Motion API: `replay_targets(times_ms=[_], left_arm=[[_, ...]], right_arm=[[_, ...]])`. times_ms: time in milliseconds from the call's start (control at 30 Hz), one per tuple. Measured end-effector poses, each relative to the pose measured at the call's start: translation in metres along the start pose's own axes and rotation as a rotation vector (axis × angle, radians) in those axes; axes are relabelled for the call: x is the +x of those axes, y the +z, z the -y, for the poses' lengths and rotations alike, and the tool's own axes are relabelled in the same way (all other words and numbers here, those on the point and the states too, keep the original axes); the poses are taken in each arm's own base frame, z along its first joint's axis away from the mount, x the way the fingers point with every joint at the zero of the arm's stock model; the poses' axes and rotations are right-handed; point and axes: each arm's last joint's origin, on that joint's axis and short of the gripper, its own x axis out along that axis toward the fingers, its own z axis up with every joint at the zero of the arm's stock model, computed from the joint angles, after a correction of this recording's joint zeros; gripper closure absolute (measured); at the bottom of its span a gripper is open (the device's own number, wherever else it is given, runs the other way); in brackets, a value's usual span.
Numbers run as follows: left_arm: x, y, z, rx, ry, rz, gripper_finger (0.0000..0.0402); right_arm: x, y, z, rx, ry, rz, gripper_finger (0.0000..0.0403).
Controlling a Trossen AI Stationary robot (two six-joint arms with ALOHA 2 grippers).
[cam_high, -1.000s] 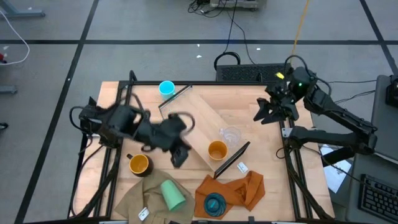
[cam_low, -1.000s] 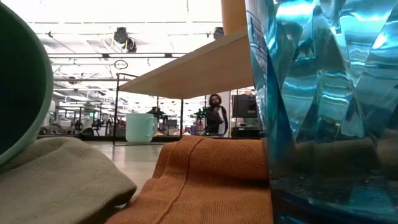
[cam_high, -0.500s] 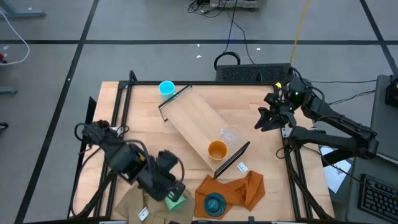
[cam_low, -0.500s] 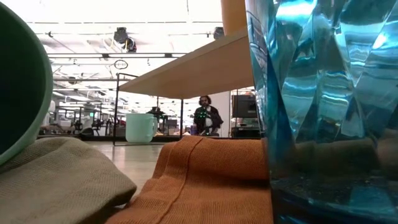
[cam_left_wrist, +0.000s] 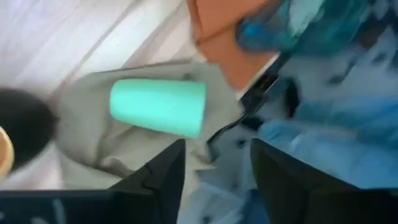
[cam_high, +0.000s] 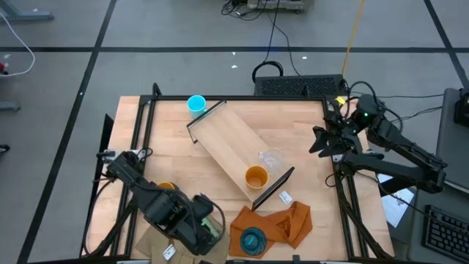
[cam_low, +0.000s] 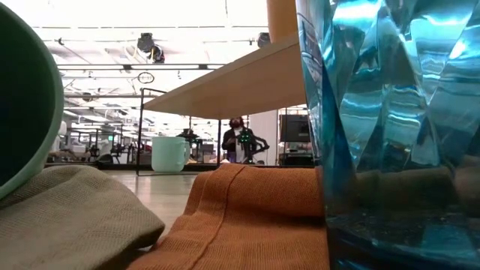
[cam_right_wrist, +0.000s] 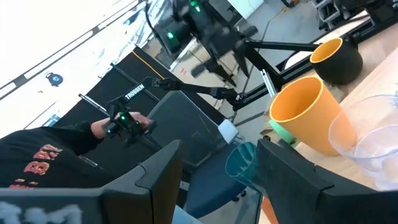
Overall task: Stack small to large cups/mugs on shelf
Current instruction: Put the green cup on the shelf
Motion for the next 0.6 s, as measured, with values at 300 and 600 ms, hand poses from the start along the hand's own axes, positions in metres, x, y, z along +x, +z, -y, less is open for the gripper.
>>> replay_targets(times_ms=[300,600], left_arm=[[0.025,0.006,0.007,0.433,0.022,-0.098,0.016],[0.065,0.005,-0.008,1.153,0.22,-0.126,0.0184]], right_arm=[[-0.008,-0.011,-0.019,0.039,0.019,0.026,0.0206],[-0.012,-0.013,-0.023,0.117,-0.048,0.149,0.0206]])
